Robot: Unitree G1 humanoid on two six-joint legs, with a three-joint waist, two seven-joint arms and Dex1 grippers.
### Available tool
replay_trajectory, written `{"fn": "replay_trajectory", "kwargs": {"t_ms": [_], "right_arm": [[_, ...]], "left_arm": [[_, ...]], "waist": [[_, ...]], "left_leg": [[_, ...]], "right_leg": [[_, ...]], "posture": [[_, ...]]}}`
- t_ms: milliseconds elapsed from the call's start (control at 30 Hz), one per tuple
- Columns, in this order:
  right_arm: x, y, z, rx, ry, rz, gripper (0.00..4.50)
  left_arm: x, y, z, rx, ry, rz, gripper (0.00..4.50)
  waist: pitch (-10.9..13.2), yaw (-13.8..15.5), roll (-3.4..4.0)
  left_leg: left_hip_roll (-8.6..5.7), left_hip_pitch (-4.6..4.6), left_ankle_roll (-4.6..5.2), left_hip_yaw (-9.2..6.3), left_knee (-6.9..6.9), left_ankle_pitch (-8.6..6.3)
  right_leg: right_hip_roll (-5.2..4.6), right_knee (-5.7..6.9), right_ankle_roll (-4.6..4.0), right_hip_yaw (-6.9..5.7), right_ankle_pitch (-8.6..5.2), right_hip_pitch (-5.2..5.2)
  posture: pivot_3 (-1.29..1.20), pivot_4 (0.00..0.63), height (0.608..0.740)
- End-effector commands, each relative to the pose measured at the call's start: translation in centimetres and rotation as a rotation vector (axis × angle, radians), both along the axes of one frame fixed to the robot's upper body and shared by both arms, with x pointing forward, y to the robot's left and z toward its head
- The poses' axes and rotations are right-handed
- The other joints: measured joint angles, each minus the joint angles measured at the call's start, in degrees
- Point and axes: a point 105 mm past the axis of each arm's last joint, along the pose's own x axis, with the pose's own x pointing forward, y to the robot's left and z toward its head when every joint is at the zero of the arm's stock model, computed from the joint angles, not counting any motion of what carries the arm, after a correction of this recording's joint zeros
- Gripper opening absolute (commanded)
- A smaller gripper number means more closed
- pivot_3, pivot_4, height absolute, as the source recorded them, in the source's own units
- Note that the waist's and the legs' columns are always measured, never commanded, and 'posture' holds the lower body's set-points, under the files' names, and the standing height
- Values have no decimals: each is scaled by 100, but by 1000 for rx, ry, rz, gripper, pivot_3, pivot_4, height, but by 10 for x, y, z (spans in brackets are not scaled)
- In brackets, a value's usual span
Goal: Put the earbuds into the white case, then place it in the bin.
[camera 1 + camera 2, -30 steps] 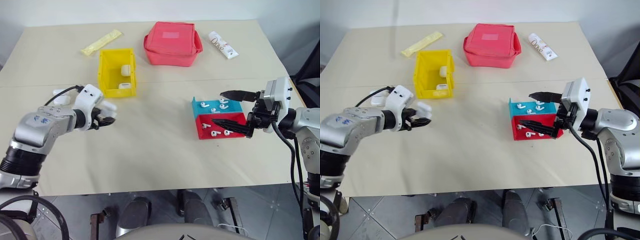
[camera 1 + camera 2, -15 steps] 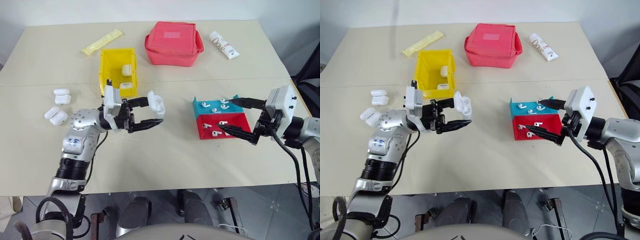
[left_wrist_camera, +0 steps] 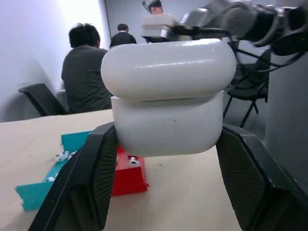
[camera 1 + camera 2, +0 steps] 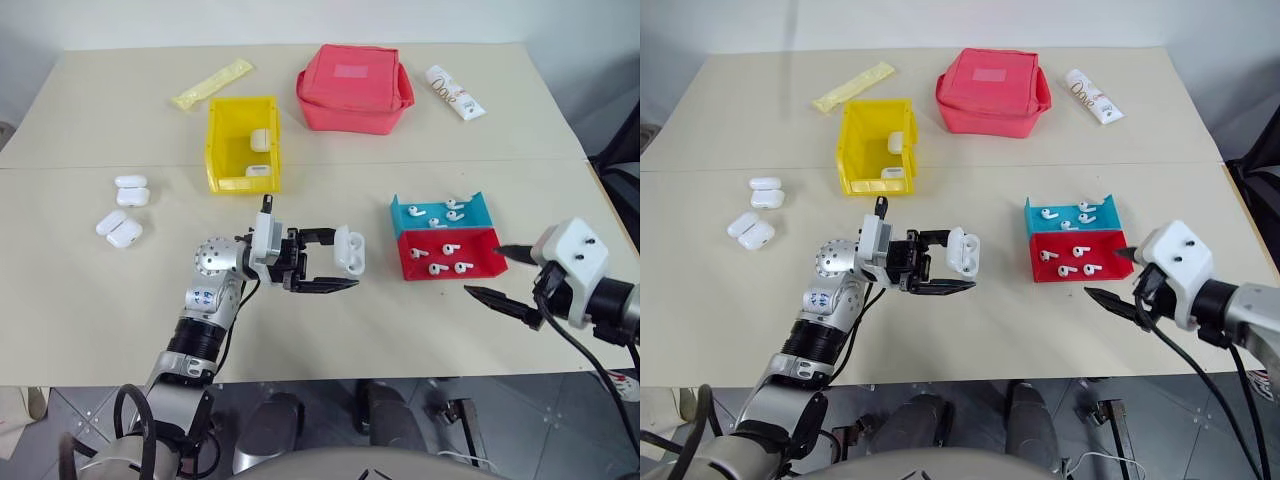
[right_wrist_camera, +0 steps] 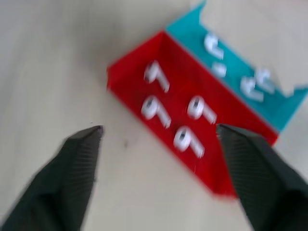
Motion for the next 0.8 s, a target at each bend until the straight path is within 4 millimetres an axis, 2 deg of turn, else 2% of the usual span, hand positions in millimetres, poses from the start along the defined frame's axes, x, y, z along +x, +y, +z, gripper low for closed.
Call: {"fn": "replay_trajectory", "kwargs": {"t_ms": [33,200,300,367,567,800], "right_arm": [[-13,3,14,-54,-30,-1,3211],[-26,3,14,-77,-14,-19,3211],[-27,4,15,-68,-18,-35,2559],[-29,7,16,-75,-10,-22,1919],[-19,16,15,-152,66,66,1919],[11,15,12,-283,139,140,1919]], "left_arm": [[0,3,10,-24,-40,23,2724],[-4,5,11,-38,-16,33,2724],[-3,5,10,-37,-10,45,2724],[-4,5,10,-39,-9,52,2724],[-10,0,9,-45,-17,42,2724],[-19,-1,5,-41,-21,24,2724]], "waist": [[0,17,0],[1,33,-1],[1,58,-2],[1,71,-2],[2,76,-2],[7,64,0]], "left_leg": [[1,2,0,0,0,0],[2,5,3,1,-2,-2],[1,7,4,1,1,-2],[1,8,4,1,1,-2],[0,8,7,3,1,-2],[2,6,7,5,-1,-2]], "right_leg": [[1,-1,0,0,0,3],[4,-5,1,2,0,6],[4,-5,3,2,2,10],[4,-6,3,2,2,10],[2,-10,5,2,4,12],[0,-16,4,-1,3,12]], "posture": [[0,150,740],[0,150,740],[0,150,740],[0,150,740],[0,150,740],[0,150,740]]}}
